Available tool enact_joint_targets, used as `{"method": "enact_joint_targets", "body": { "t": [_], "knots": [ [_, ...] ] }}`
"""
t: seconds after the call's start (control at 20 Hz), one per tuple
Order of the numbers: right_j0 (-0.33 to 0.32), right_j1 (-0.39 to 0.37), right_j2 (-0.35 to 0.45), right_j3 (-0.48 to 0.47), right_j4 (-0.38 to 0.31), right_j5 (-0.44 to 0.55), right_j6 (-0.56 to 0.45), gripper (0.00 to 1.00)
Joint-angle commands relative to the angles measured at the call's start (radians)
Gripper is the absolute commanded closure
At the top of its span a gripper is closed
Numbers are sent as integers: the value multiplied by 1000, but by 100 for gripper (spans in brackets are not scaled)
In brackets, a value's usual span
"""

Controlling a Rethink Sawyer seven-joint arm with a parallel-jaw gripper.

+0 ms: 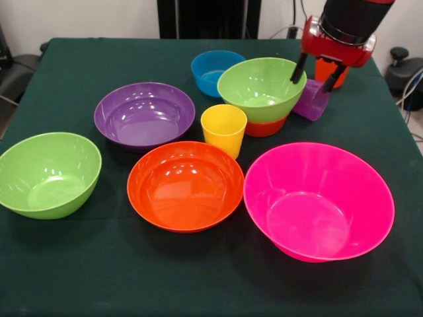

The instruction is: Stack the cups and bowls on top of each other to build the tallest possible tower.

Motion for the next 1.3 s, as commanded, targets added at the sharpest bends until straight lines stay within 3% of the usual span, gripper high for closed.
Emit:
{"method": "enact_joint_targets", "body": {
  "t": [0.05,0.45,0.8,1.3],
  "knots": [
    [6,-32,125,49,29,89,116,0],
    [23,-87,122,132,40,58,130,0],
    [28,-94,118,144,44,51,127,0],
    [24,-121,129,269,38,-62,107,0]
  ]
}}
